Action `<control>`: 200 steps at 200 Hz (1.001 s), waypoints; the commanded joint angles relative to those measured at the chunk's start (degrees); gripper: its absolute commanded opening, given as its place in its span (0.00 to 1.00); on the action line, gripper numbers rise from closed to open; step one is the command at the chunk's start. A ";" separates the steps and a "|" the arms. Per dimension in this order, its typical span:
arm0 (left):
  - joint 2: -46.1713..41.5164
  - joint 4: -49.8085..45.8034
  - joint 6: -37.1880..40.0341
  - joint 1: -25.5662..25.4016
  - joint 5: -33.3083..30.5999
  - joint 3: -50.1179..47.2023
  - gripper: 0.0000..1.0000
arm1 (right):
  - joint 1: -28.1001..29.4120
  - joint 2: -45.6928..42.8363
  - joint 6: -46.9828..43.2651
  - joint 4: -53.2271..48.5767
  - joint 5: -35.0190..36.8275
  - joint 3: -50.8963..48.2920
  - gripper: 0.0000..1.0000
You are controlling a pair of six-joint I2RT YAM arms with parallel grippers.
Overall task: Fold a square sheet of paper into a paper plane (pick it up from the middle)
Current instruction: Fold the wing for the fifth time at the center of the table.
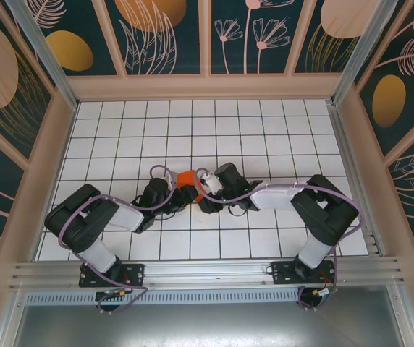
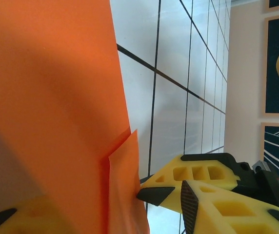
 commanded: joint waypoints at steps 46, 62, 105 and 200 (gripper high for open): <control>-0.28 -1.13 0.13 -0.23 -0.82 1.25 0.46 | 4.87 -1.02 -7.22 6.95 14.68 -0.93 0.43; -0.97 -1.83 0.00 -0.24 -1.13 1.16 0.46 | 5.25 -1.70 -8.22 9.92 16.40 -2.68 0.43; -2.19 -2.80 -0.51 -0.24 -1.54 1.06 0.44 | 5.77 -2.14 -12.24 15.72 15.50 -5.98 0.43; -3.28 -4.37 -0.81 -0.23 -1.81 1.57 0.36 | 5.95 3.09 -16.79 21.12 14.92 -6.19 0.45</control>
